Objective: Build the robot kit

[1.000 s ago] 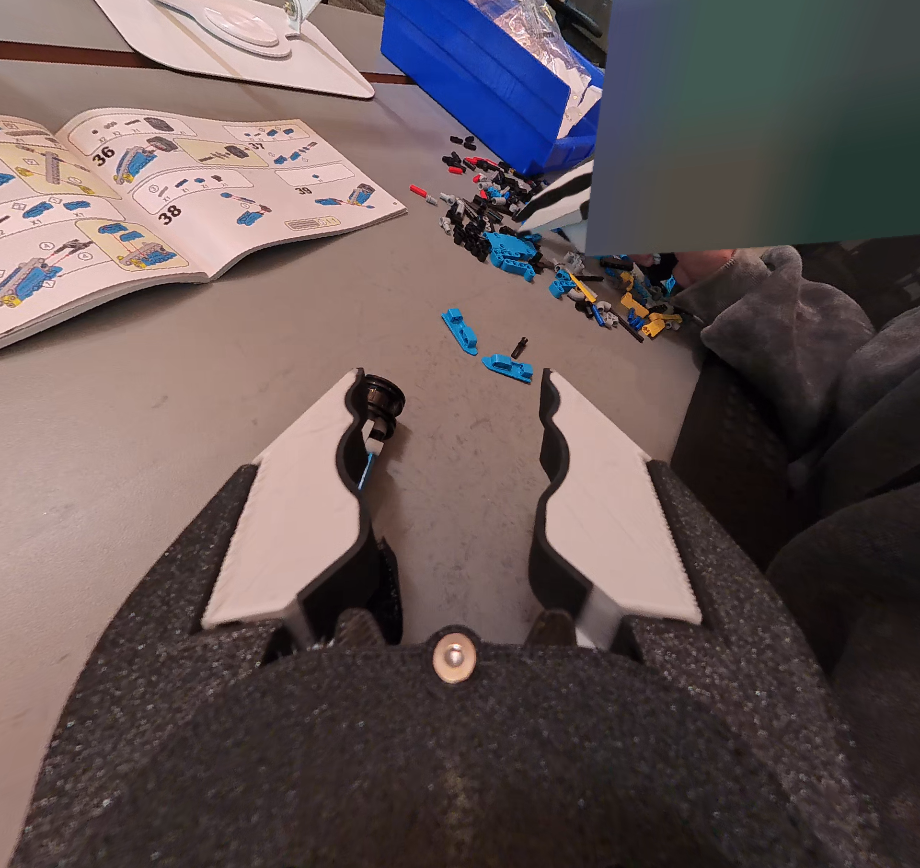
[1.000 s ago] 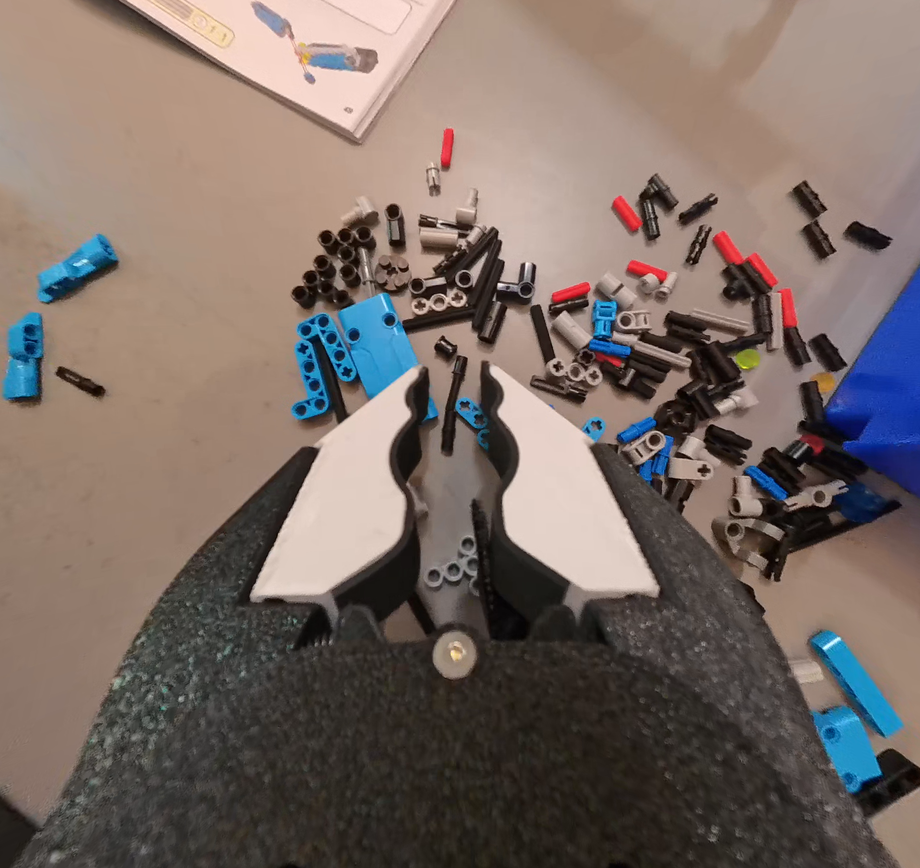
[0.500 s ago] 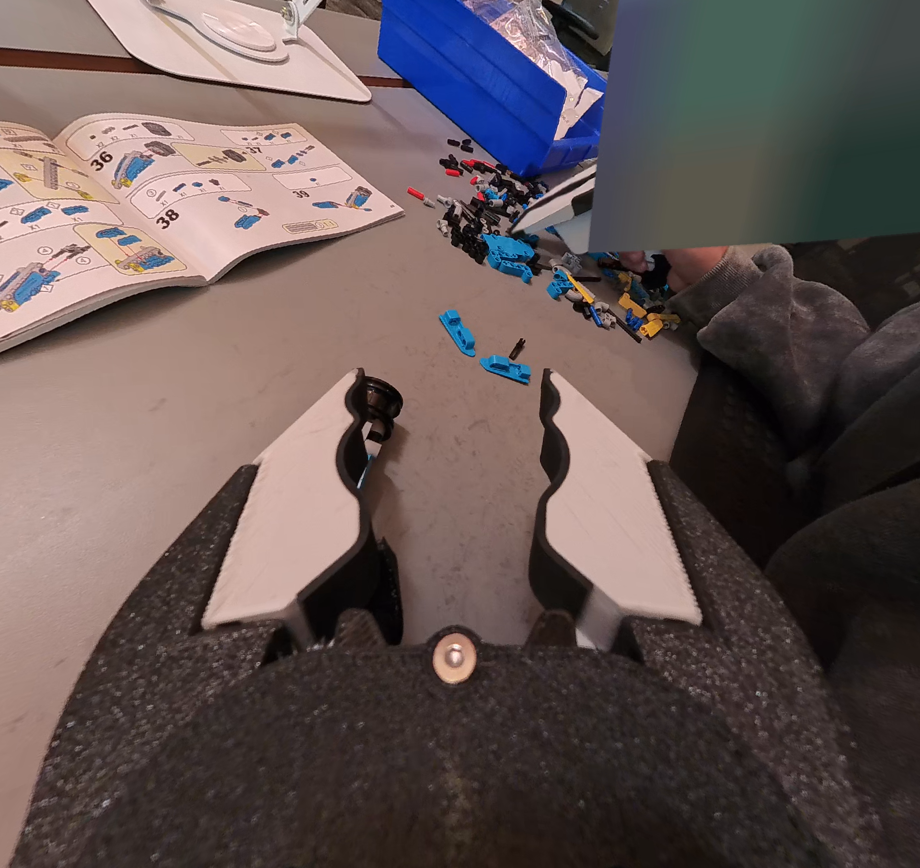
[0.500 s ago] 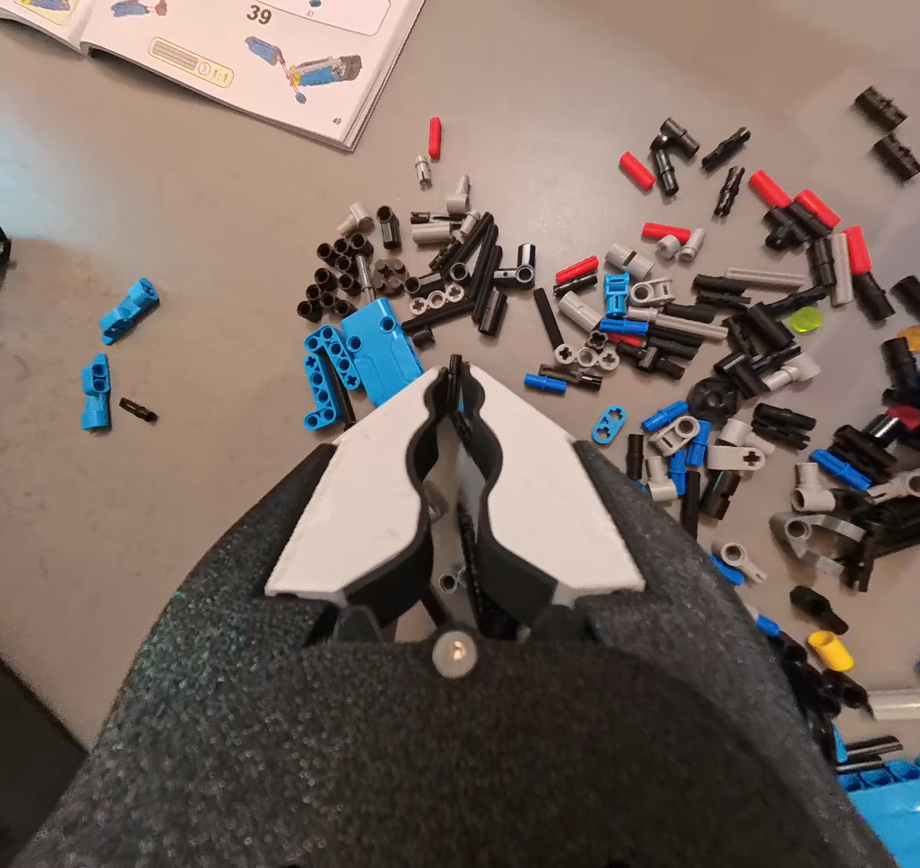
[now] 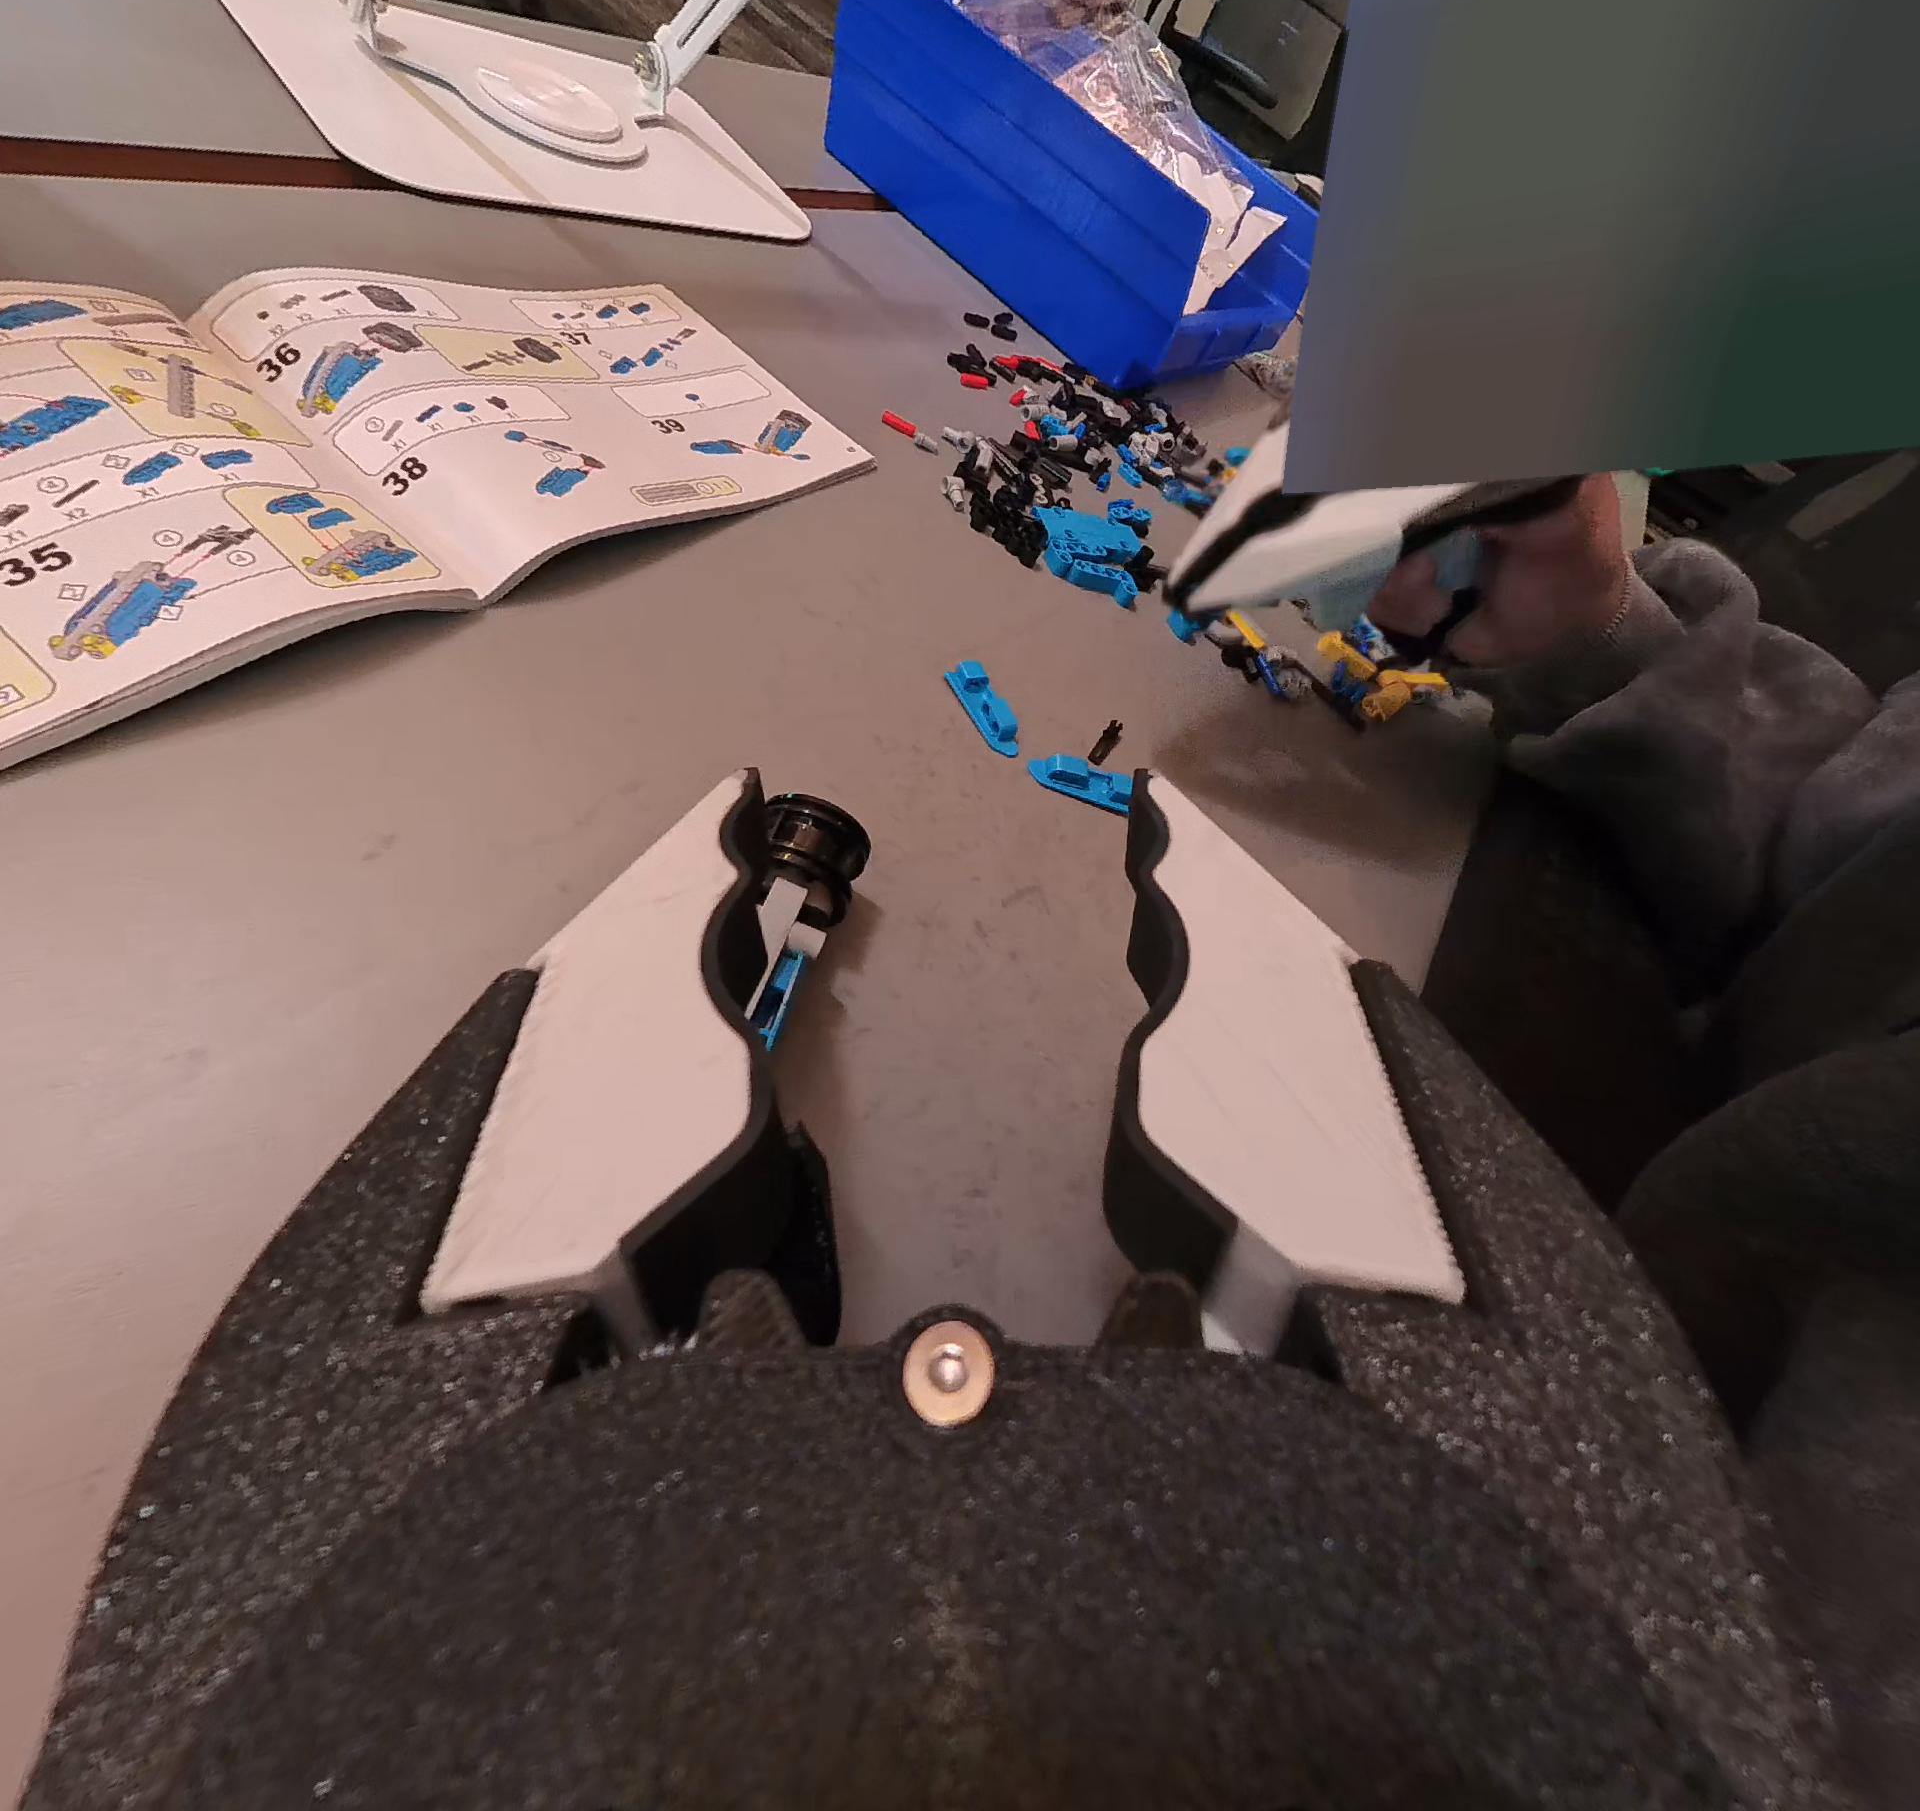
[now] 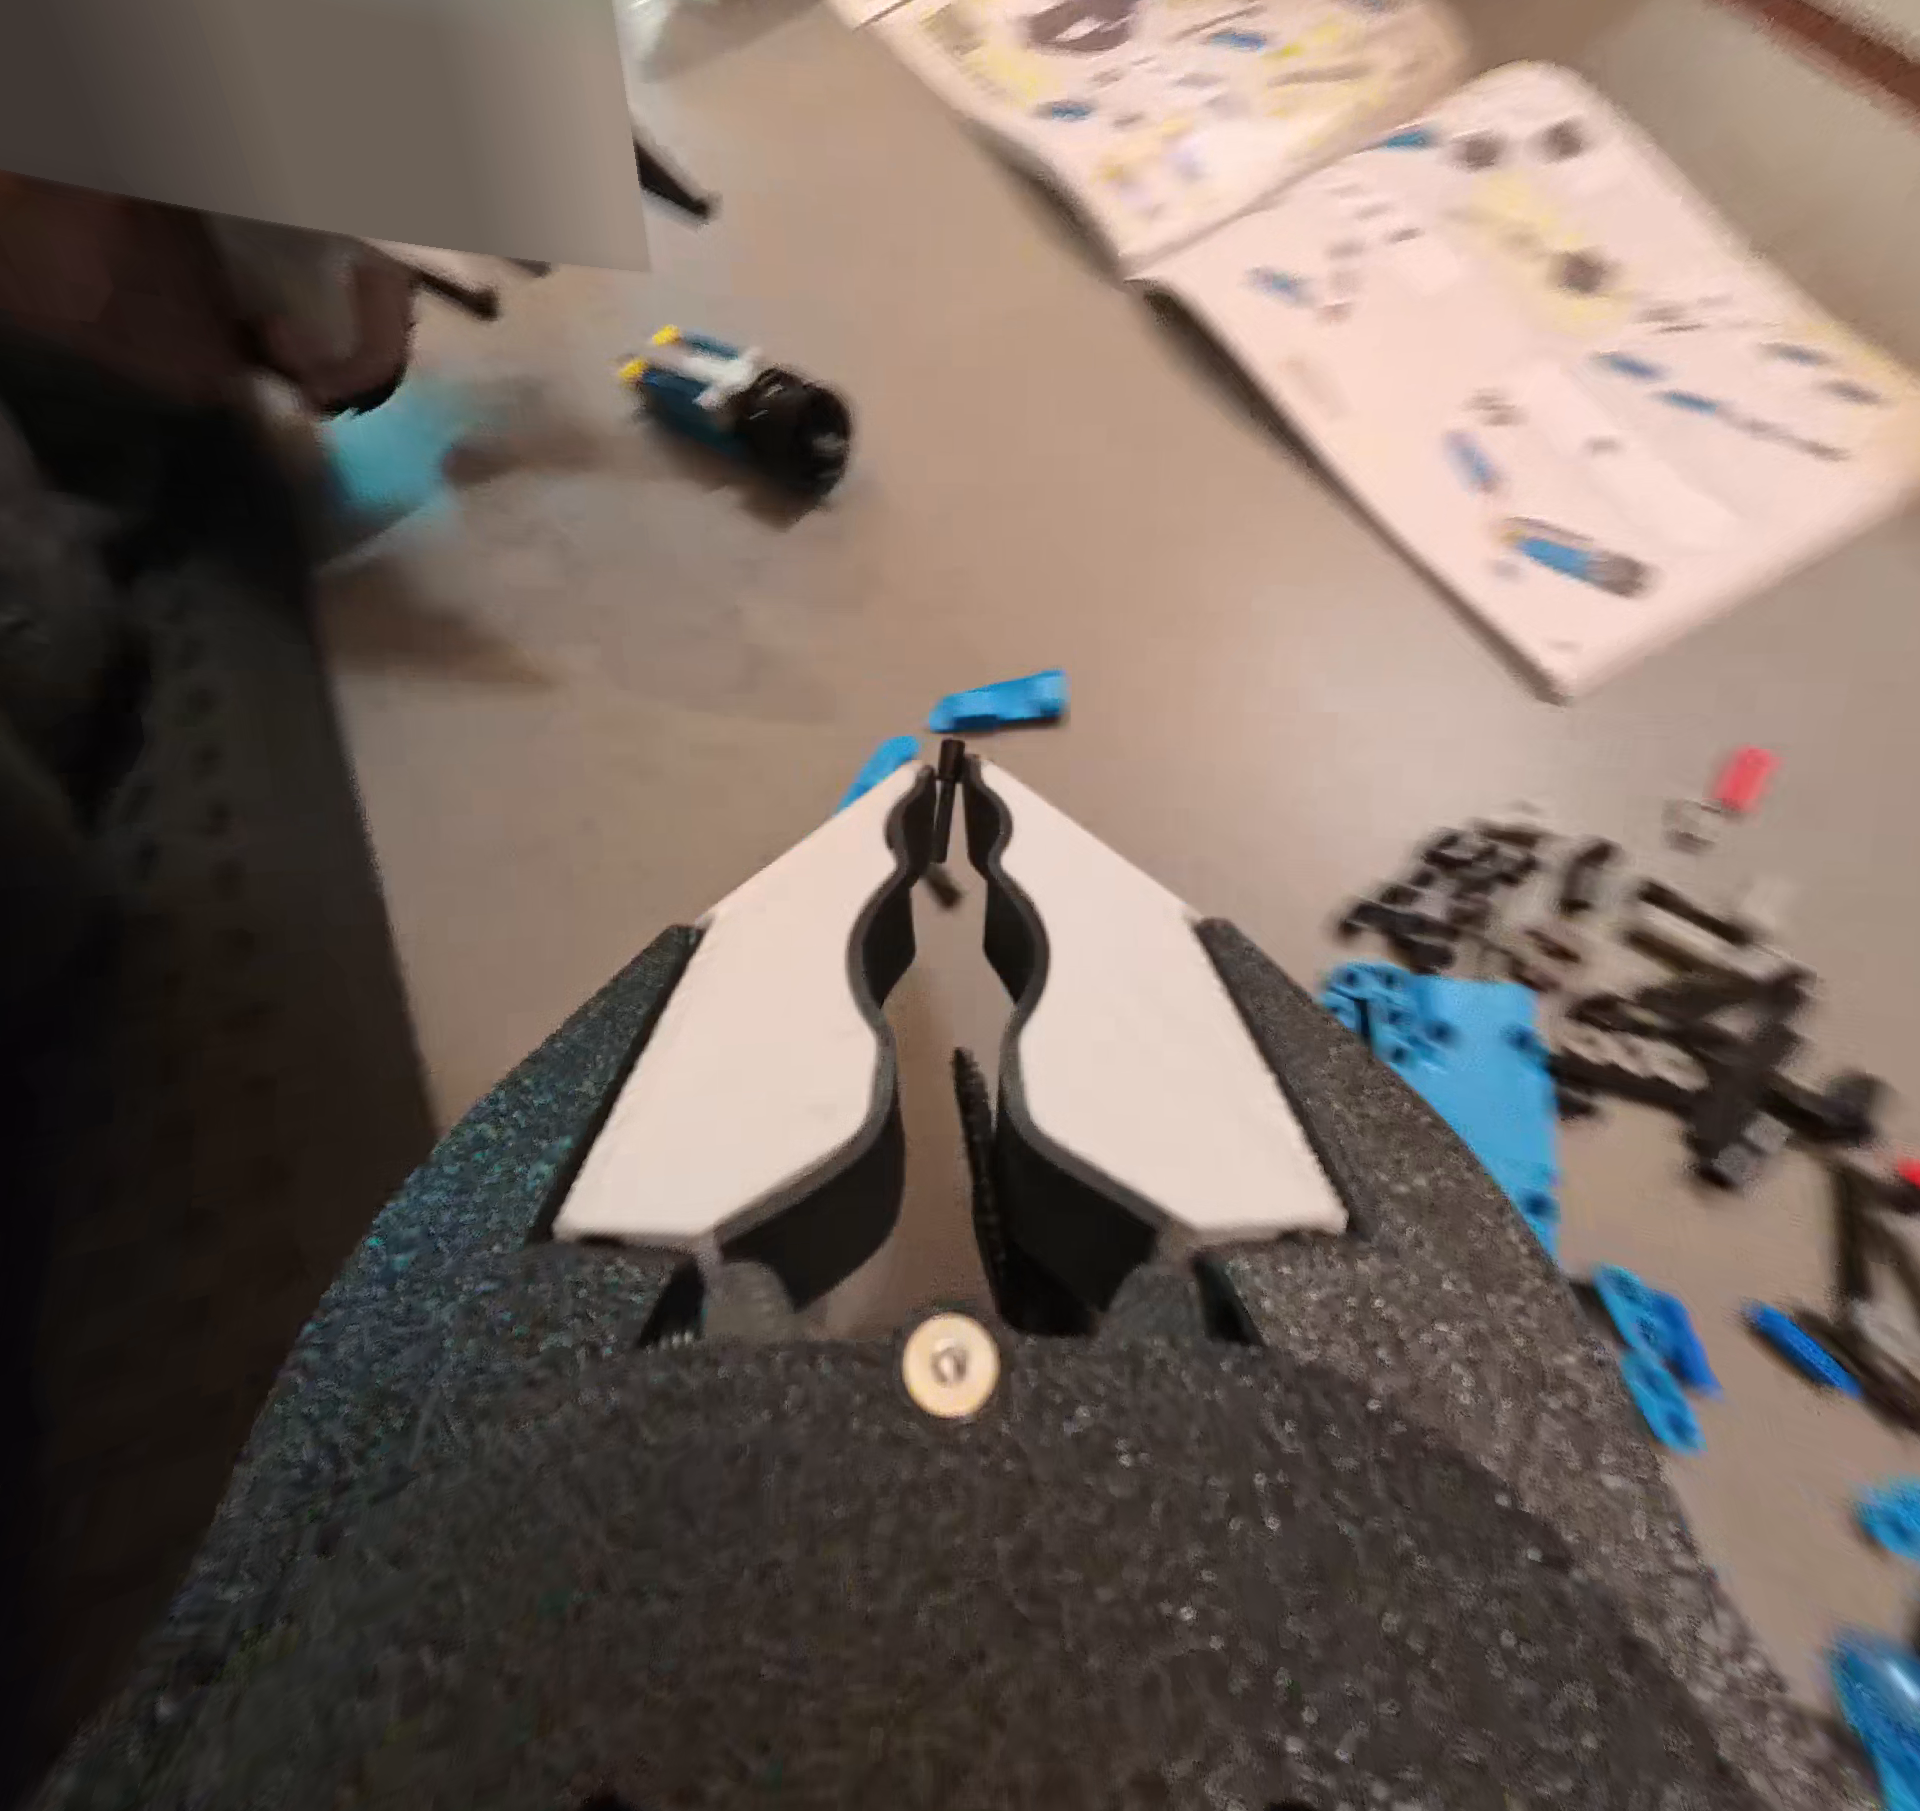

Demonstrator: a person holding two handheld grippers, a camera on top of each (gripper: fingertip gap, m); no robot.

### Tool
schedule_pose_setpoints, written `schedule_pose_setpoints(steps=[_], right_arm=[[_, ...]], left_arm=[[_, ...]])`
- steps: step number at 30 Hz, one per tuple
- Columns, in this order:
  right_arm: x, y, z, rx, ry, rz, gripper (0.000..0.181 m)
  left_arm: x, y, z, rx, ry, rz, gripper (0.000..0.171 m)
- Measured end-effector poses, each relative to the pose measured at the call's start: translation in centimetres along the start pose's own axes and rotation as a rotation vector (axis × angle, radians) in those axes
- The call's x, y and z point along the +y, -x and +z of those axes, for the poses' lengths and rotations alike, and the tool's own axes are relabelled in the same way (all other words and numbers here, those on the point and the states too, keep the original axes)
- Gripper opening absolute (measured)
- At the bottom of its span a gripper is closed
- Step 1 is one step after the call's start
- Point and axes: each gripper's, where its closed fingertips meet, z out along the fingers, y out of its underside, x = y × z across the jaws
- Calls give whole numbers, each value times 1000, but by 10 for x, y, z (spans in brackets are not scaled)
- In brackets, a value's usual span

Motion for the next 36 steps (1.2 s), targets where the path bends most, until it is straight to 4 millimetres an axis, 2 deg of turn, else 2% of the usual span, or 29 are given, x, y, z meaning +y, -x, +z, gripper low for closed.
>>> schedule_pose_setpoints(steps=[3,6,11,16,19,22,24,26,28,30,33,36], right_arm=[[14,38,18,-147,91,-98,5],[25,49,23,-184,130,-150,5],[50,36,29,-136,241,-135,5],[51,32,33,-104,242,-141,6],[36,34,24,-112,153,-131,19],[18,10,7,-11,49,-80,26],[16,-22,-8,133,19,-30,25],[25,-55,-25,278,27,30,25],[42,-93,-50,453,59,110,22],[58,-120,-74,575,69,190,34],[75,-137,-89,593,65,313,52],[92,-140,-85,573,124,382,38]], left_arm=[[1,0,0,0,4,2,69],[0,1,0,-7,-1,7,69],[-2,2,-2,-2,-14,-3,69],[-1,2,-2,-6,-9,3,70],[0,2,-1,-5,-3,2,70],[1,2,0,-9,3,7,70],[1,2,0,-9,6,8,70],[1,2,0,-9,5,8,70],[1,1,0,-6,3,5,70],[1,1,0,-4,3,3,69],[1,2,1,-9,8,7,70],[2,3,1,-15,15,10,70]])
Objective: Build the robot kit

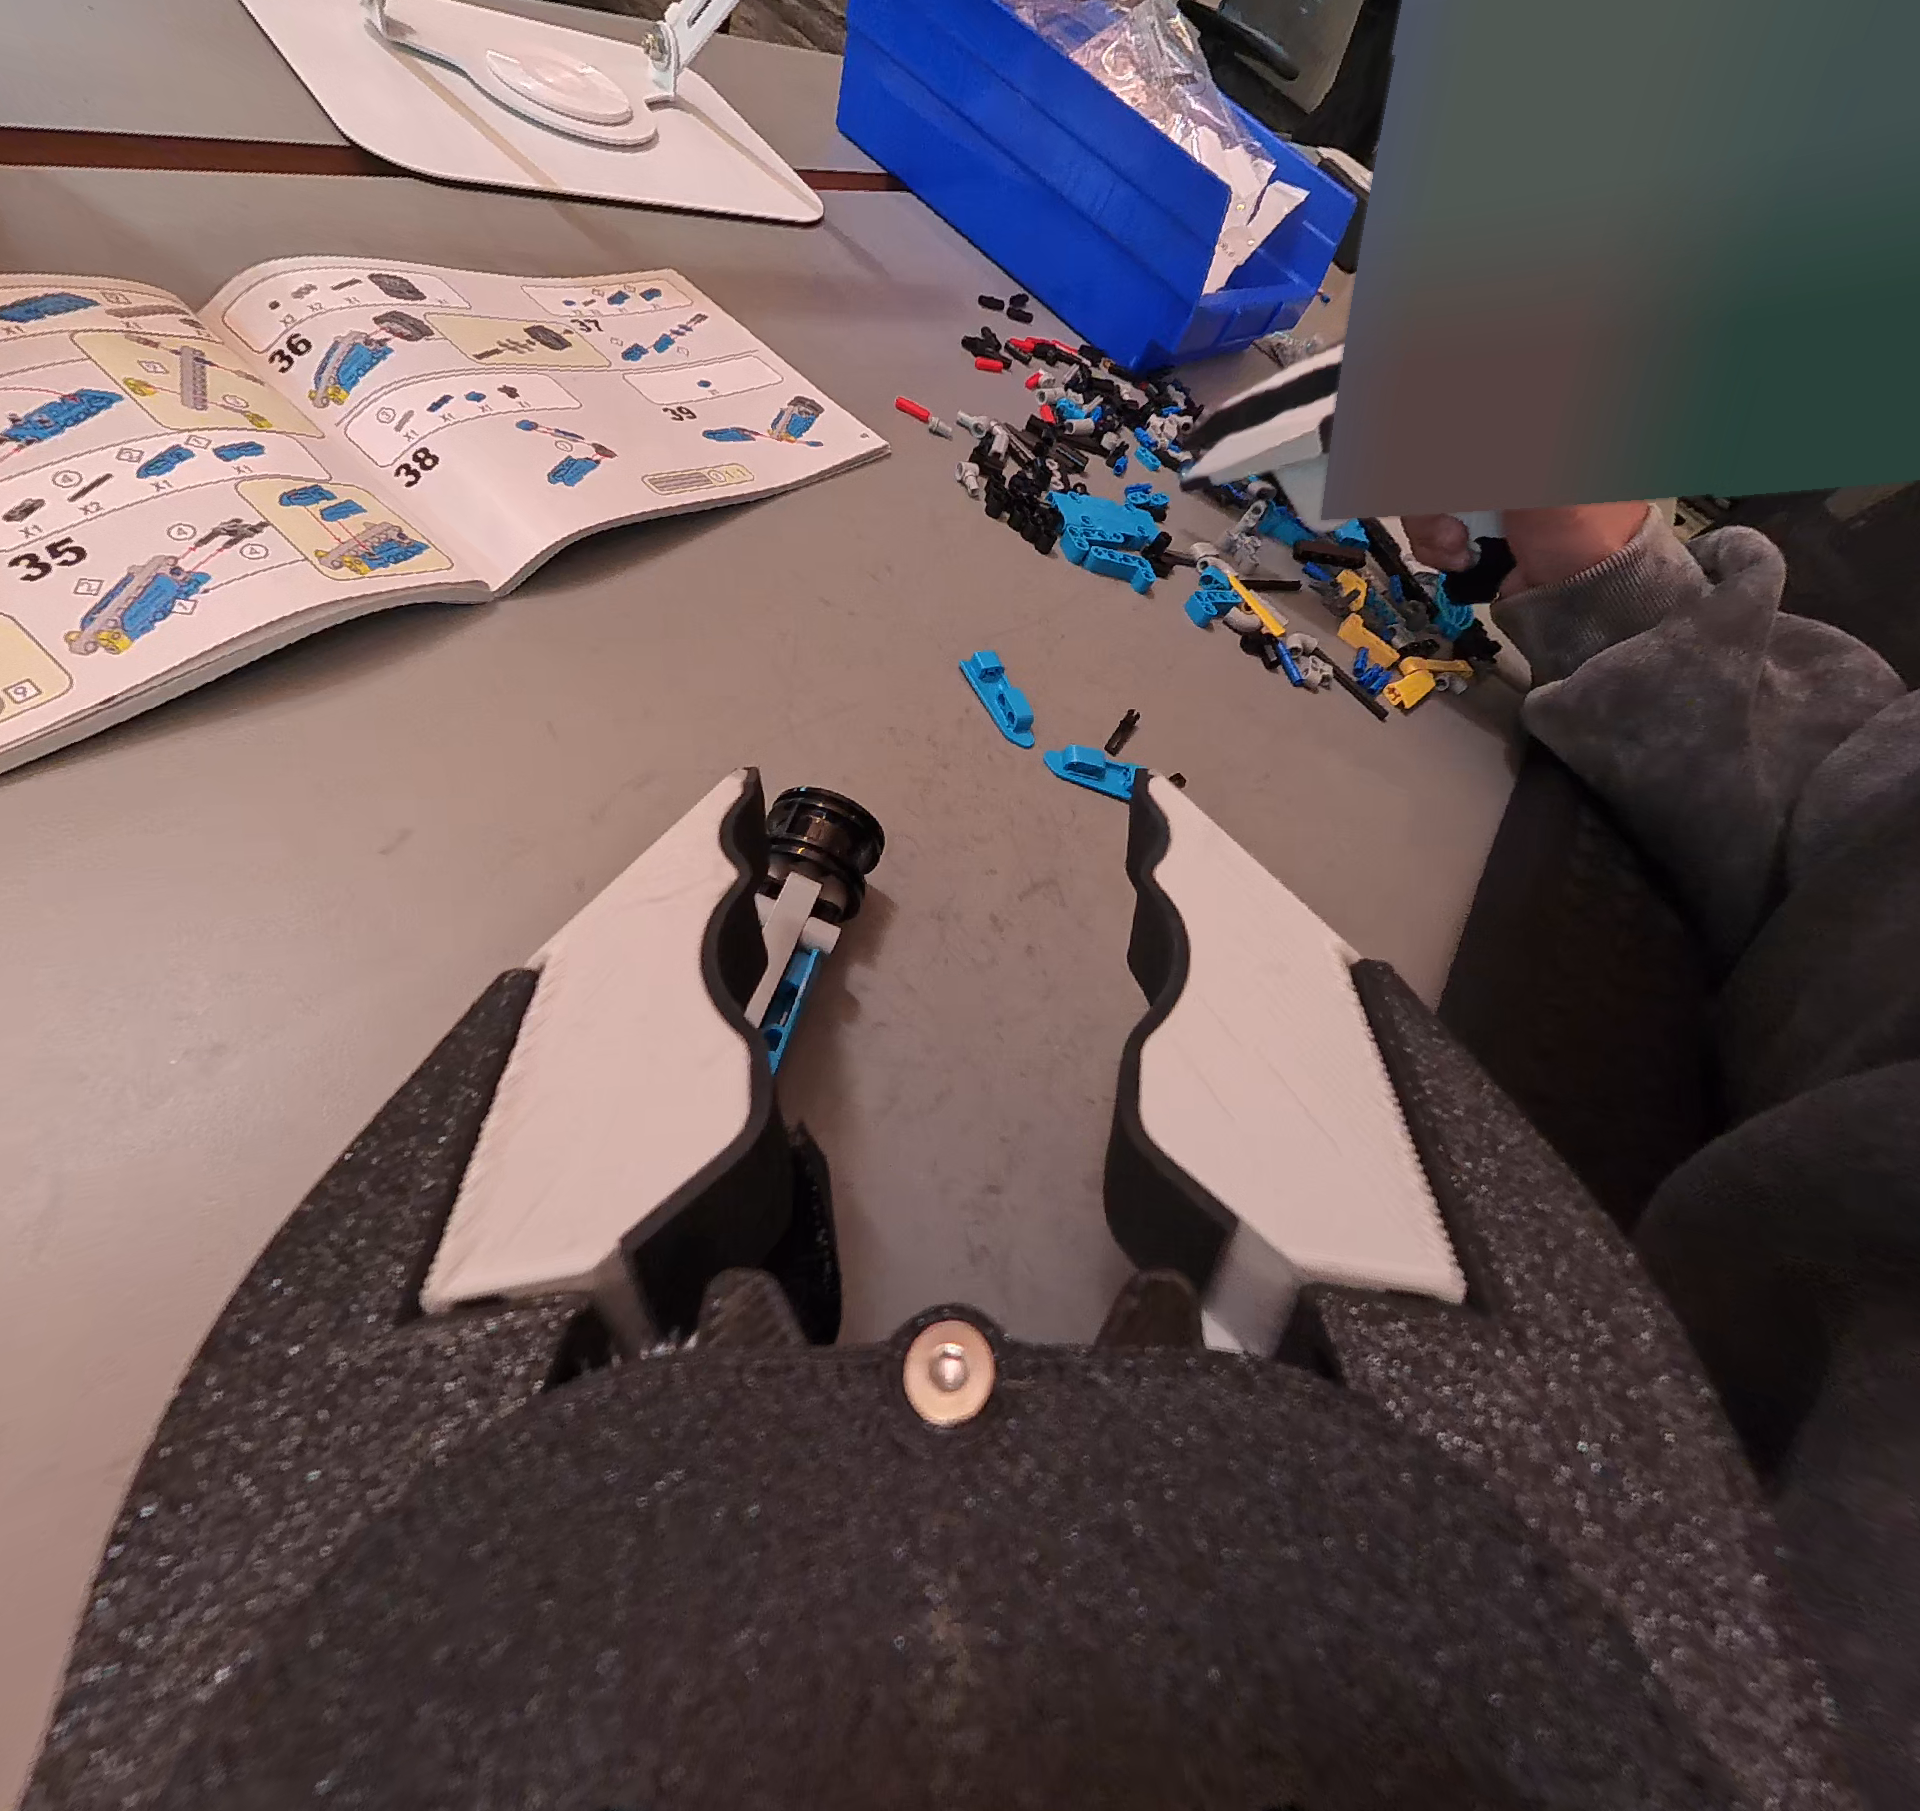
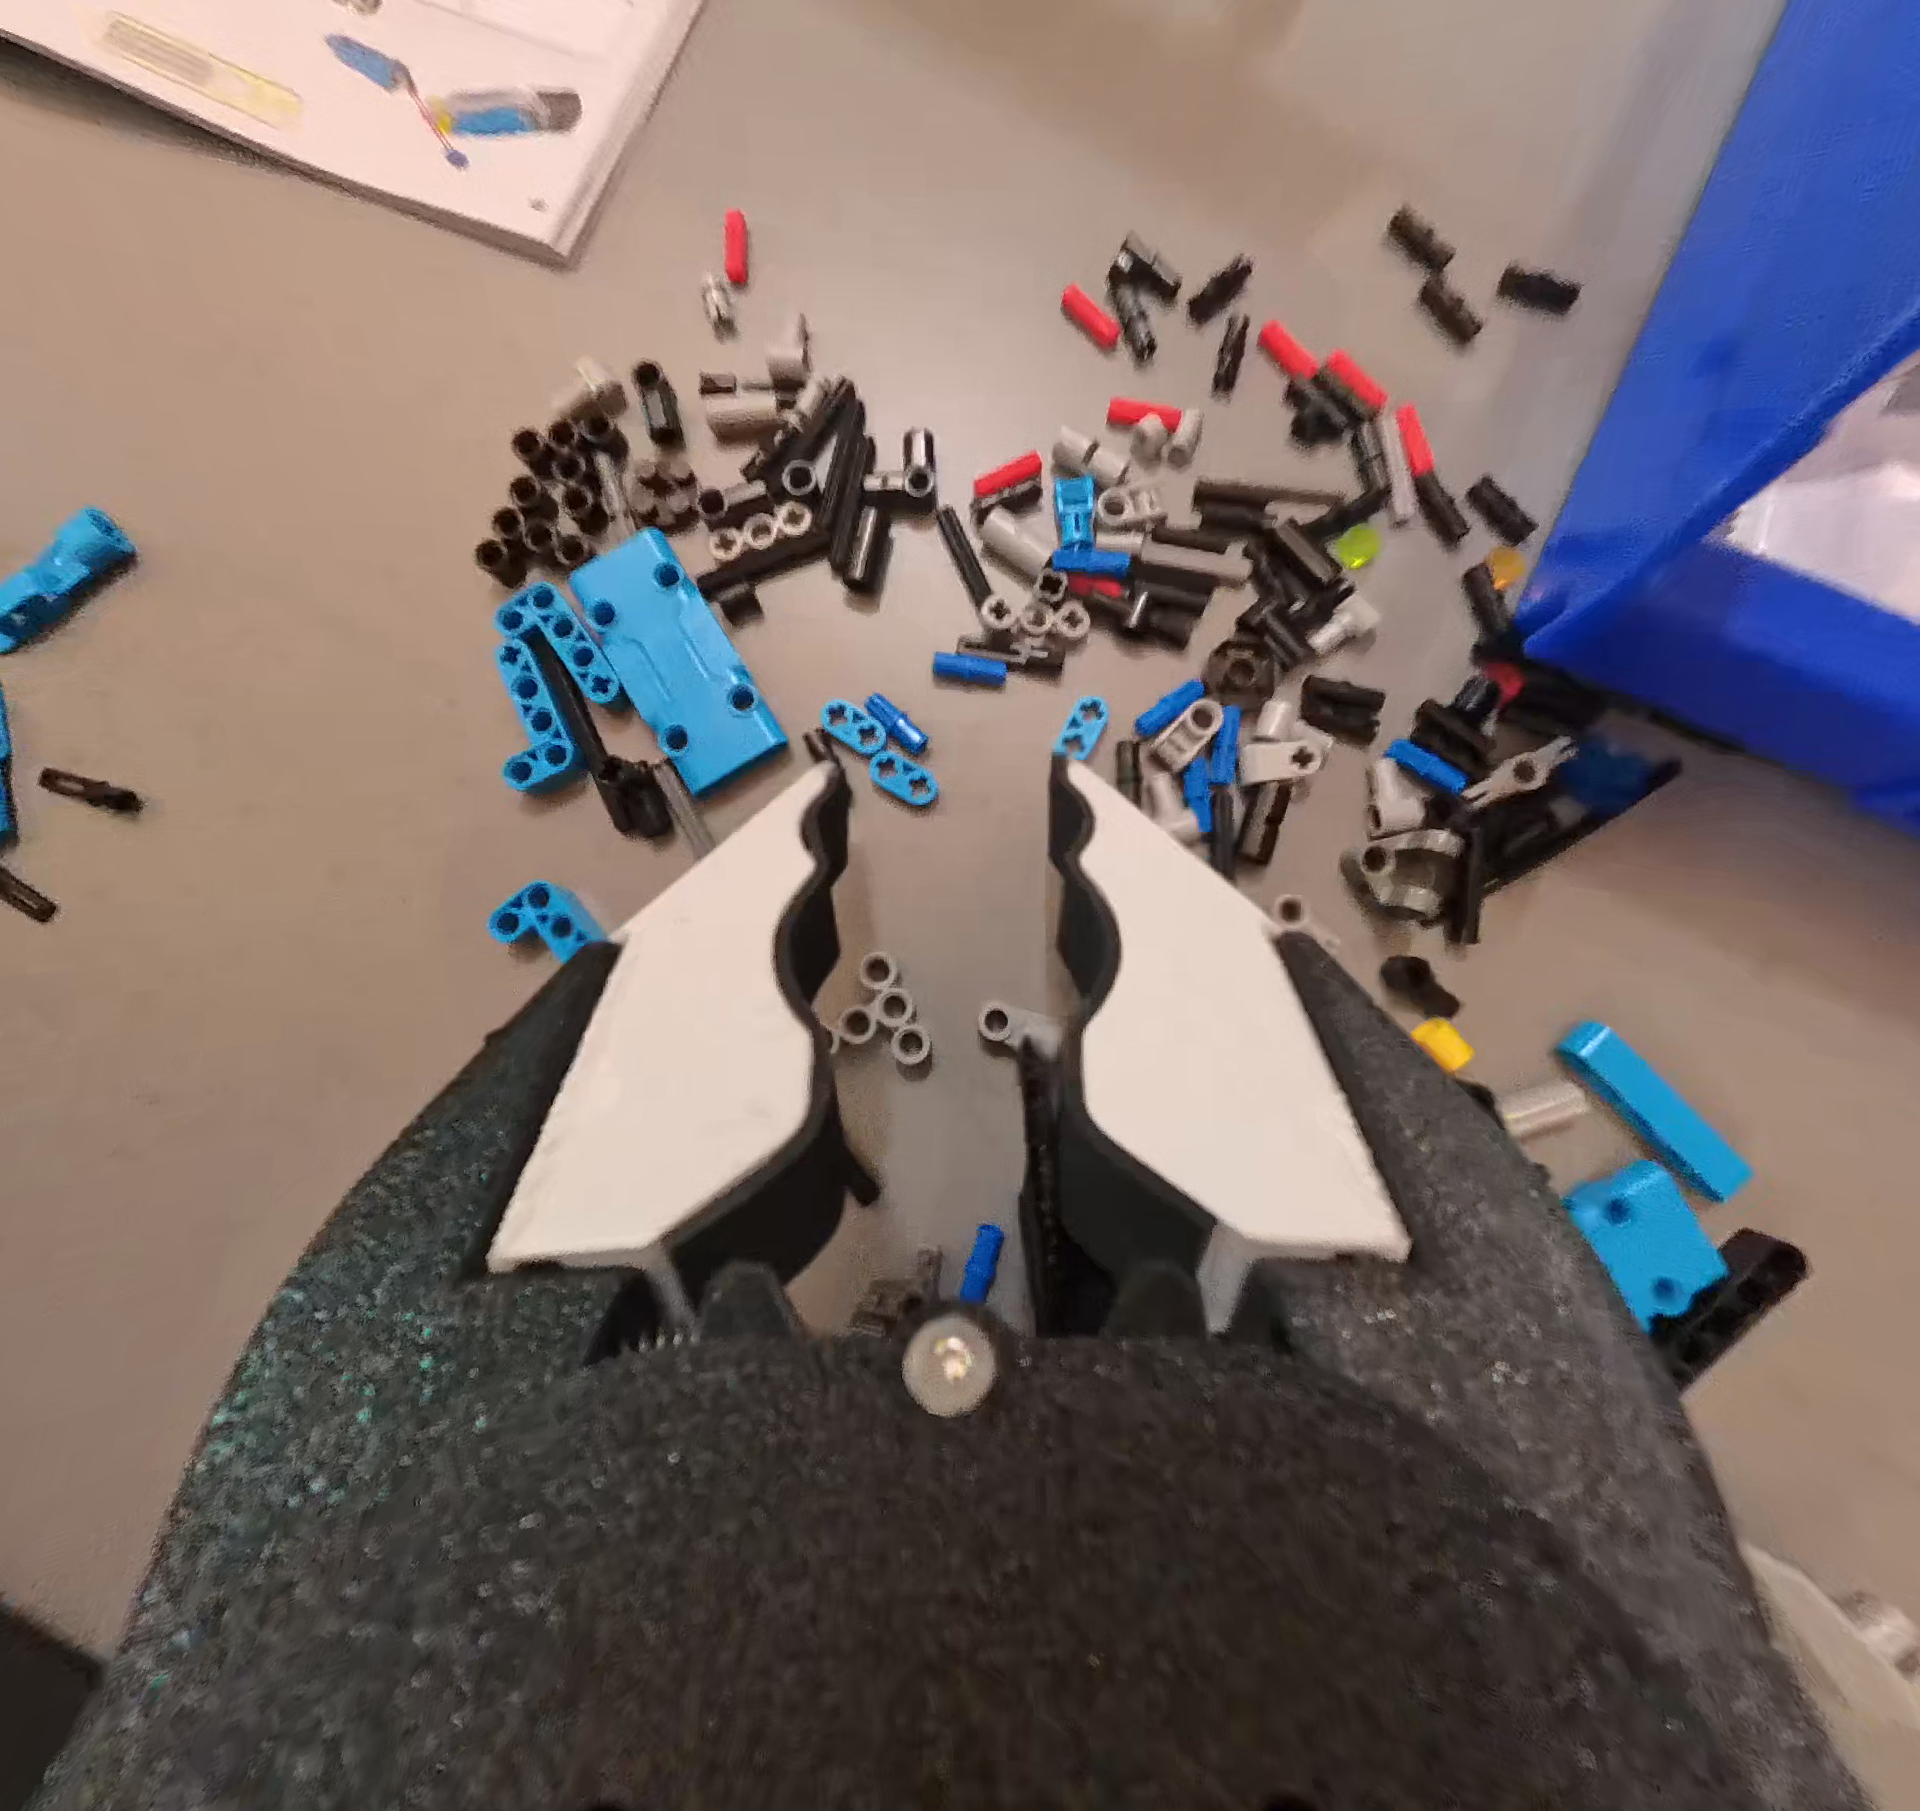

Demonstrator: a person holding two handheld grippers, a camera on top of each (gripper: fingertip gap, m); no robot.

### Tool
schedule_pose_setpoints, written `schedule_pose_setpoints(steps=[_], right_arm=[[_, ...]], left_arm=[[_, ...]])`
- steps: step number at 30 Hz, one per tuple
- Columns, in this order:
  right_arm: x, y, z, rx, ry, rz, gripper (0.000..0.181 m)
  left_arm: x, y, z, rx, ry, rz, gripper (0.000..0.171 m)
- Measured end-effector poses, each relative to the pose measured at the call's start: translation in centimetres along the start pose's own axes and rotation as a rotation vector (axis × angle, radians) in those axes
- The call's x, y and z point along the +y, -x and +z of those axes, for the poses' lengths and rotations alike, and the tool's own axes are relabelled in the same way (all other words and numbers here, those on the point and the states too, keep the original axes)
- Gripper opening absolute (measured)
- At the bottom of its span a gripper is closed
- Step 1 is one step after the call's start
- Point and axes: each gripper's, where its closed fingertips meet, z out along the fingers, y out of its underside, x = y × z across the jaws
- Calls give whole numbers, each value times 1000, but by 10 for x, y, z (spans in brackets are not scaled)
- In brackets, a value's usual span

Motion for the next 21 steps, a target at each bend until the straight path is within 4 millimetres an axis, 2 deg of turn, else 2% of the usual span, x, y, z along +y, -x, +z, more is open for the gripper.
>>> schedule_pose_setpoints(steps=[2,6,10,12,16,19,21], right_arm=[[8,3,5,-23,44,3,28],[7,7,7,-36,37,-14,19],[11,7,14,-58,67,4,18],[10,10,14,-78,59,0,13],[10,9,15,-35,76,-49,8],[5,6,10,8,52,-79,7],[-6,17,3,-36,-8,-90,7]], left_arm=[[0,0,0,0,1,1,70],[0,-1,0,5,1,-2,70],[0,-1,0,8,-1,-3,70],[0,-1,0,9,-1,-5,69],[0,-1,0,9,0,-4,70],[0,-1,0,9,1,-4,70],[0,-1,0,7,2,-3,70]])
